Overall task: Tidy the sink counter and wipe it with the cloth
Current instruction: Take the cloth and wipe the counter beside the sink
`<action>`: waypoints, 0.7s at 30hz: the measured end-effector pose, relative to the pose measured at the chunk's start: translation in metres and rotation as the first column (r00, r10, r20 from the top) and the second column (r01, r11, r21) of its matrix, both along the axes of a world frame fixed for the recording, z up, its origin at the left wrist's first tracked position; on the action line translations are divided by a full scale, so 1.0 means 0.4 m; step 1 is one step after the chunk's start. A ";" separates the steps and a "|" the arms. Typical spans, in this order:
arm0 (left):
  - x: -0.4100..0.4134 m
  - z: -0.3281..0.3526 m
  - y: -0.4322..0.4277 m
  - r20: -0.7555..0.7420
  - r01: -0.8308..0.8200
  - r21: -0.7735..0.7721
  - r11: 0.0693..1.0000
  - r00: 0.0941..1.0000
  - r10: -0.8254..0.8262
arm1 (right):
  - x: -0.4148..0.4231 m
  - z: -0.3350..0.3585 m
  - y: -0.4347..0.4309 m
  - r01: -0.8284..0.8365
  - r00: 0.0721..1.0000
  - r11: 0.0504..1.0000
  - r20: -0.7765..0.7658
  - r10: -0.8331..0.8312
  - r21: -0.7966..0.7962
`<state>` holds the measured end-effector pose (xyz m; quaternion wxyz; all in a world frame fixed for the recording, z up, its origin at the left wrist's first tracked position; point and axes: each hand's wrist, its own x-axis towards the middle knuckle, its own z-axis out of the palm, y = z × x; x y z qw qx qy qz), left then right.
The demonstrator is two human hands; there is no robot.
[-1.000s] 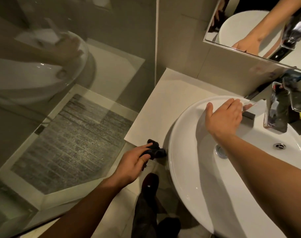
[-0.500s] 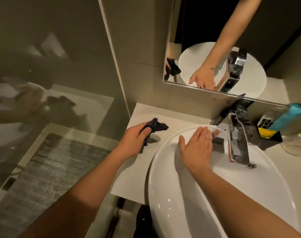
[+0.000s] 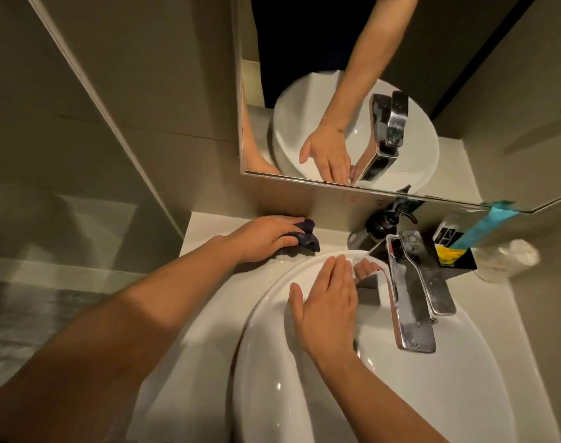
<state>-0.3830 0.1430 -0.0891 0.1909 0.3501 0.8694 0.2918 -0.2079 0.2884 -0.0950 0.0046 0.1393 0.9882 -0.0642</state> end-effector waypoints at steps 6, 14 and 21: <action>-0.004 -0.106 -0.019 -0.099 0.212 -0.141 0.967 0.969 -0.227 | -0.001 -0.001 -0.004 0.010 1.000 1.000 -0.016 -0.010 0.002; 0.039 -0.123 -0.058 -0.090 0.215 -0.159 0.964 0.969 -0.231 | 0.001 0.005 -0.007 0.017 1.000 1.000 -0.013 -0.017 0.026; 0.122 -0.119 -0.116 -0.018 0.129 -0.161 0.978 0.991 -0.134 | 0.000 0.001 -0.006 0.017 1.000 0.999 -0.023 -0.016 0.038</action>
